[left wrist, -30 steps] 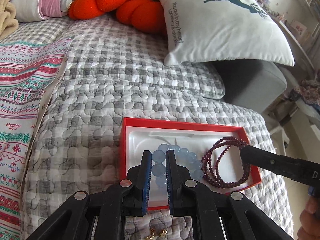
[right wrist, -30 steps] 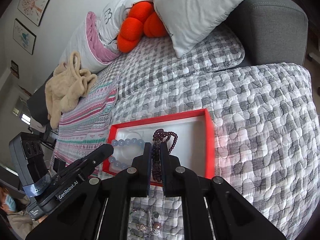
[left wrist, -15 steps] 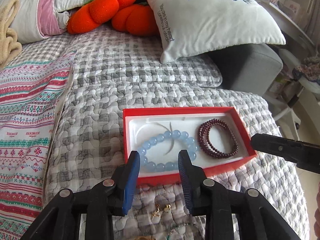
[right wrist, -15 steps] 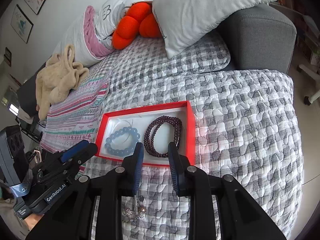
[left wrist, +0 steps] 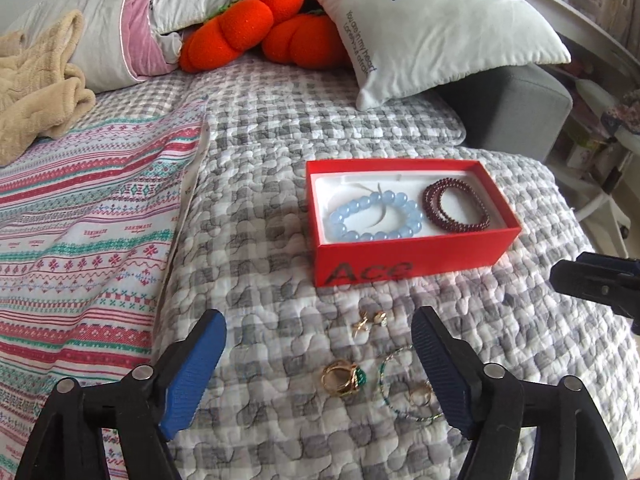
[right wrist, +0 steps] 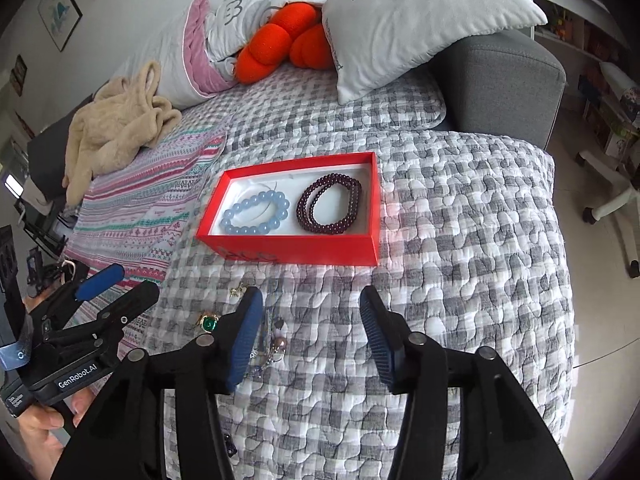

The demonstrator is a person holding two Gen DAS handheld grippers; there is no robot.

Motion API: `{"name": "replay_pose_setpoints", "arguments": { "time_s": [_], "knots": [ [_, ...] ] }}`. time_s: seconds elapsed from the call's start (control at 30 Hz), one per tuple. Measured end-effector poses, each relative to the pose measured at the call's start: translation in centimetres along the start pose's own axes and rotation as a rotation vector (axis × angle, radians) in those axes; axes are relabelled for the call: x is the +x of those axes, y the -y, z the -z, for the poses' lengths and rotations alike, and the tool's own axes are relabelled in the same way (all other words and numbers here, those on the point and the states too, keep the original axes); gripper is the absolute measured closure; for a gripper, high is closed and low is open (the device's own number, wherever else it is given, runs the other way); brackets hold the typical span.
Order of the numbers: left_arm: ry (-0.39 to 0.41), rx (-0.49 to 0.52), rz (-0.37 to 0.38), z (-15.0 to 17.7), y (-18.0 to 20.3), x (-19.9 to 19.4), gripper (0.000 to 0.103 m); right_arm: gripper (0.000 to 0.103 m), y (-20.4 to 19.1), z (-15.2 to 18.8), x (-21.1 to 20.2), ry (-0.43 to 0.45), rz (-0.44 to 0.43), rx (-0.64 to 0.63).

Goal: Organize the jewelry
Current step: 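Grasp the gold rings with the left gripper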

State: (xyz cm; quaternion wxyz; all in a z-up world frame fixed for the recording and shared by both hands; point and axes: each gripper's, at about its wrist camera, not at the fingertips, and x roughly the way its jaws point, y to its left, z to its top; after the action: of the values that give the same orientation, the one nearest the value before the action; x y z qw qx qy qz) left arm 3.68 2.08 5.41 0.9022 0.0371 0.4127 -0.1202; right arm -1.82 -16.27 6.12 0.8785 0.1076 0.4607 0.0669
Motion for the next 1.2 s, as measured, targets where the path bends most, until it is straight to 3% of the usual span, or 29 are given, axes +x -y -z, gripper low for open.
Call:
{"name": "replay_pose_setpoints", "arguments": {
  "time_s": [0.2, 0.37, 0.53, 0.67, 0.73, 0.8, 0.83, 1.17, 1.2],
  "knots": [
    [-0.031, -0.022, 0.000, 3.4, -1.1, 0.5, 0.016, 0.042, 0.0, 2.4, 0.7, -0.028, 0.049, -0.012],
    [-0.085, 0.020, -0.015, 5.9, -1.4, 1.9, 0.016, 0.042, 0.4, 4.7, 1.6, -0.067, 0.101, -0.028],
    [-0.107, 0.040, -0.036, 6.7, -2.0, 3.1, 0.016, 0.042, 0.8, 5.7, 2.1, -0.107, 0.125, -0.025],
    [-0.112, 0.060, -0.005, 6.7, -1.9, 4.3, 0.016, 0.042, 0.5, 6.2, 2.3, -0.119, 0.131, -0.057],
    [-0.098, 0.081, 0.024, 6.5, -1.5, 4.8, 0.023, 0.042, 0.4, 6.3, 2.5, -0.125, 0.134, -0.071],
    [-0.099, 0.095, 0.064, 6.2, -1.2, 5.5, 0.046, 0.042, 0.7, 6.3, 2.7, -0.135, 0.143, -0.074],
    [-0.103, 0.097, 0.085, 6.0, -1.0, 5.8, 0.049, 0.042, 0.8, 6.4, 2.8, -0.140, 0.143, -0.070],
    [-0.065, 0.093, 0.121, 4.6, 0.3, 7.5, 0.050, 0.042, 2.7, 6.4, 2.7, -0.159, 0.133, -0.012],
    [-0.064, 0.096, 0.120, 4.6, 0.5, 7.5, 0.055, 0.042, 2.7, 6.4, 2.6, -0.159, 0.137, -0.012]
  ]
}}
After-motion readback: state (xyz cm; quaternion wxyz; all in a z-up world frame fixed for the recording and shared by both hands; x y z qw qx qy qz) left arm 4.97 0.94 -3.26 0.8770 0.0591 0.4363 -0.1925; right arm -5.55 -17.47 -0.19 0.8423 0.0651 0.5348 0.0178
